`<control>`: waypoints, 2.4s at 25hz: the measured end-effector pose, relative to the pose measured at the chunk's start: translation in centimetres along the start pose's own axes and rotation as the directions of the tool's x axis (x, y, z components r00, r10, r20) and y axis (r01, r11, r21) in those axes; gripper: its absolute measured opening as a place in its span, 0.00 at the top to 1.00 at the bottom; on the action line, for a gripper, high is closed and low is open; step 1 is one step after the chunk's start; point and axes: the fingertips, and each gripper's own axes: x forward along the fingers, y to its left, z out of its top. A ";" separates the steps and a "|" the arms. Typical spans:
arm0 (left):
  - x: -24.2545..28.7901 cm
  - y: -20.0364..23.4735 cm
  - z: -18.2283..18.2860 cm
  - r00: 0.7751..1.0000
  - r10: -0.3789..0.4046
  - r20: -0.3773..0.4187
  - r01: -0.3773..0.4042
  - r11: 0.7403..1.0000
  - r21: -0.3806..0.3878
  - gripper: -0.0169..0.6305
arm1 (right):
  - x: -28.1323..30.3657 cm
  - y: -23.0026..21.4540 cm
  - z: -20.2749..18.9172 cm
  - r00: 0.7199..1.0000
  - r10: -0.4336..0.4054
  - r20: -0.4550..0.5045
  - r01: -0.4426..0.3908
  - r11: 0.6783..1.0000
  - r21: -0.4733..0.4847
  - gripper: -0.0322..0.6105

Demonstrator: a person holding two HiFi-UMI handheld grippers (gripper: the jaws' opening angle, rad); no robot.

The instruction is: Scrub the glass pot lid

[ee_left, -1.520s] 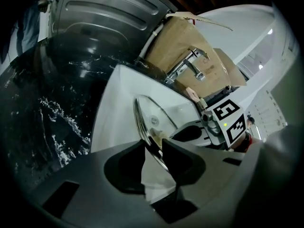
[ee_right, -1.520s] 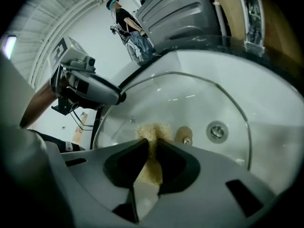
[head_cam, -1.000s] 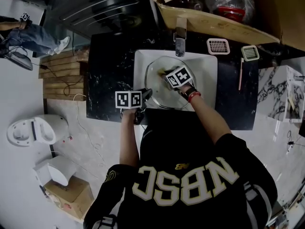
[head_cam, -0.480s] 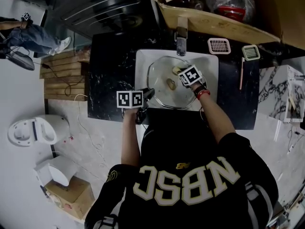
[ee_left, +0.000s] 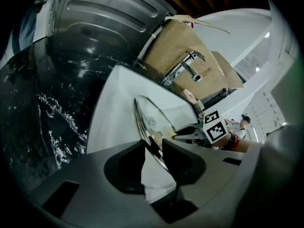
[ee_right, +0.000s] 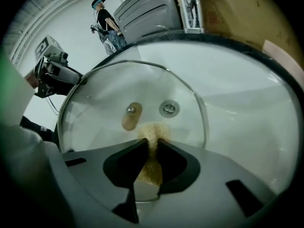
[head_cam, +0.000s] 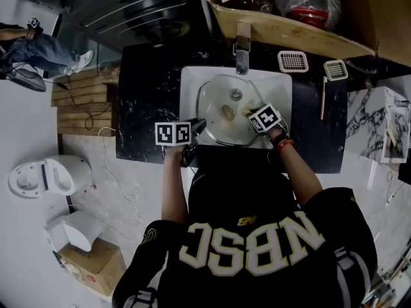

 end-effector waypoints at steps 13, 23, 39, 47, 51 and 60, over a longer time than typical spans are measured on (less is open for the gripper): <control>-0.6 0.3 0.4 1.000 0.011 0.009 -0.011 1.000 0.028 0.78 | 0.7 9.3 6.4 0.954 0.258 0.151 -0.256 0.966 -0.032 0.82; -0.6 0.4 0.1 1.000 0.020 0.014 -0.021 0.999 0.031 0.77 | 3.1 4.7 11.5 0.967 0.086 0.240 -0.069 0.995 -0.076 0.82; -0.7 0.1 0.3 1.000 -0.009 0.026 0.008 1.000 0.020 0.77 | 0.1 3.4 0.8 0.998 0.056 0.003 -0.056 0.996 -0.068 0.83; -0.8 0.0 0.2 0.999 -0.010 0.030 0.009 1.000 0.023 0.77 | -0.1 8.7 4.3 0.989 0.146 0.012 -0.142 0.973 -0.180 0.83; -0.7 0.0 0.2 1.000 -0.008 0.030 0.007 1.000 0.022 0.77 | 0.9 8.7 6.8 0.985 0.166 0.045 -0.153 0.965 -0.214 0.83; -0.6 -0.1 0.2 0.999 -0.008 0.038 0.006 0.999 0.032 0.77 | 3.0 1.3 9.3 0.979 0.043 0.199 -0.044 0.999 -0.002 0.82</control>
